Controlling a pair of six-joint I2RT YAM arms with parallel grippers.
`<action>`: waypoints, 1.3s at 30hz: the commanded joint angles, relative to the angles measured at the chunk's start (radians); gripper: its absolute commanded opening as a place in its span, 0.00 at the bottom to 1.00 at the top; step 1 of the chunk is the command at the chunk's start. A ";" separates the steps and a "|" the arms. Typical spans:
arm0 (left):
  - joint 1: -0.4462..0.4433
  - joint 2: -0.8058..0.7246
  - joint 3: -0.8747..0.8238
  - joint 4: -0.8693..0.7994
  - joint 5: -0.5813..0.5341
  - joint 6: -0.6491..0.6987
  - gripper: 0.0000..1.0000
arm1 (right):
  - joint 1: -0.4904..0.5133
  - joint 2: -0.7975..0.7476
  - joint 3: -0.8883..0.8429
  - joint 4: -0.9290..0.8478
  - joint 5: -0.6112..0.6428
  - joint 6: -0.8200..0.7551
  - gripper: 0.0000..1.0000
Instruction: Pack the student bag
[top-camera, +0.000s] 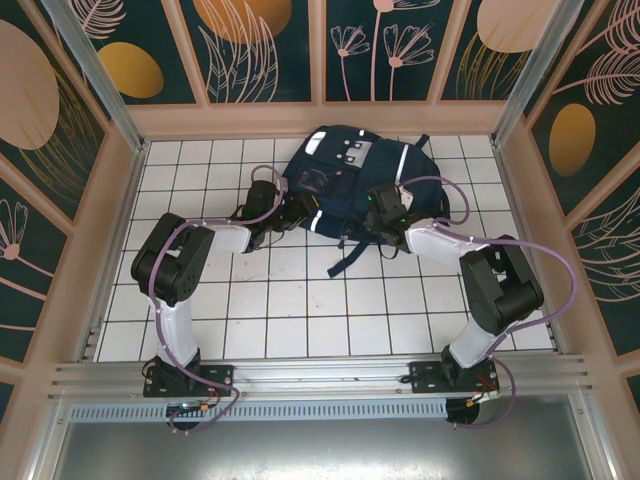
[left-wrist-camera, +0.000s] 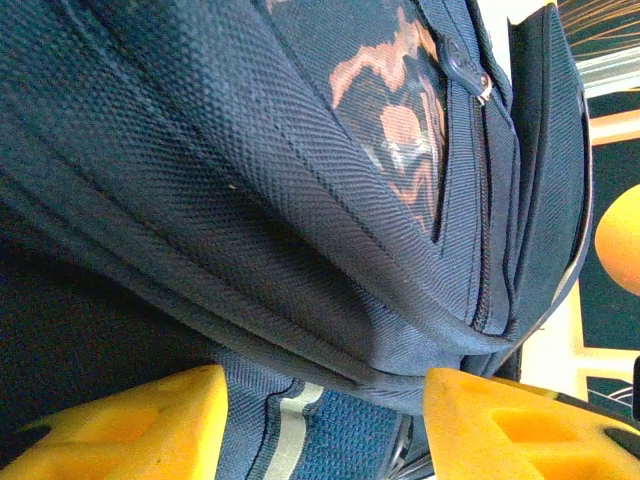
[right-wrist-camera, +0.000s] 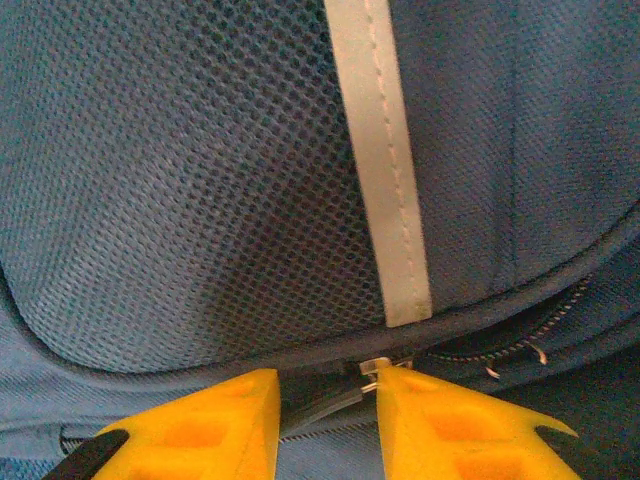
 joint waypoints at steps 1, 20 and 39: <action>0.032 0.016 0.021 -0.034 -0.011 0.033 0.55 | -0.020 -0.068 -0.015 -0.180 0.031 -0.078 0.31; 0.038 -0.022 0.020 -0.066 -0.019 0.048 0.55 | -0.067 -0.103 0.001 -0.094 -0.099 -0.246 0.38; 0.056 -0.028 0.034 -0.108 -0.030 0.054 0.56 | -0.062 0.058 0.051 -0.027 -0.027 -0.514 0.08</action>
